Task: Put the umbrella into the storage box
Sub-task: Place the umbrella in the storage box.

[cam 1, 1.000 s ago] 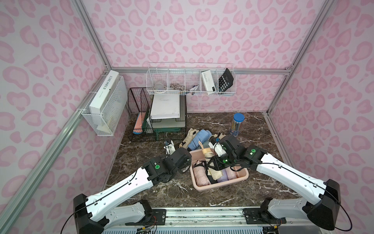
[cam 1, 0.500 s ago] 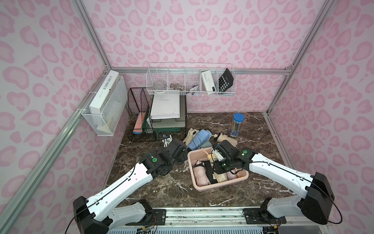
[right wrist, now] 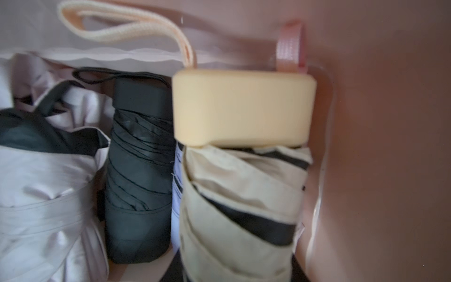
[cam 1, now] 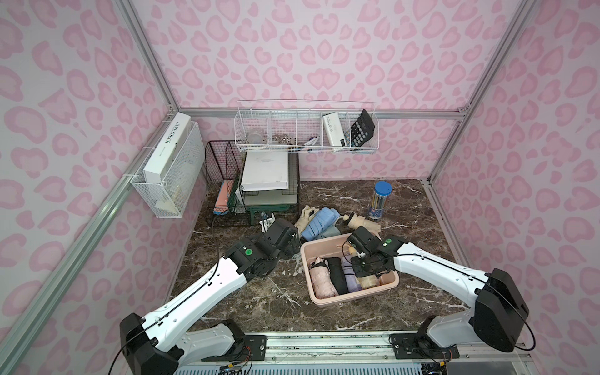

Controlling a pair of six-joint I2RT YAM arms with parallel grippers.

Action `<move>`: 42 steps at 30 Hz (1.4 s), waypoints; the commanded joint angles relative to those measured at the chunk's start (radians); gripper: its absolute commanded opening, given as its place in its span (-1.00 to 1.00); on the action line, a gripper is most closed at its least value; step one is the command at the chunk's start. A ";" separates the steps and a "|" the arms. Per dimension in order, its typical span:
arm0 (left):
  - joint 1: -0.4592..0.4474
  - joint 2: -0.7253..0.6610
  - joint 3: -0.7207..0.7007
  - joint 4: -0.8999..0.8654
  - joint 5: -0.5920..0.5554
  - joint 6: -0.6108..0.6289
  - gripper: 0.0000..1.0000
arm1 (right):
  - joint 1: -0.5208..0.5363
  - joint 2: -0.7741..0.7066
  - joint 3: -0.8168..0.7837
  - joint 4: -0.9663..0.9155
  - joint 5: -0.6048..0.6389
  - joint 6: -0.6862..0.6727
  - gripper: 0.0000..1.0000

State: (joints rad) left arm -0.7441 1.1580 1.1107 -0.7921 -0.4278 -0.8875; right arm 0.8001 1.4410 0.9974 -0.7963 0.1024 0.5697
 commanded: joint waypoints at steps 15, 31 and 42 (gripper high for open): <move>0.039 0.092 0.072 0.065 0.044 0.070 0.77 | -0.028 0.010 0.012 0.058 0.036 -0.007 0.24; 0.097 0.405 0.329 -0.024 0.081 0.592 0.74 | -0.146 -0.178 0.134 0.207 -0.003 -0.071 0.33; 0.100 0.667 0.523 0.048 0.238 0.730 0.64 | -0.268 -0.188 0.100 0.237 -0.060 -0.049 0.30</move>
State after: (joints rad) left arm -0.6464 1.7805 1.5909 -0.7853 -0.2676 -0.2081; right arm 0.5503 1.2491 1.1004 -0.5743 0.0666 0.5030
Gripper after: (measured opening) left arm 0.825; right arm 0.654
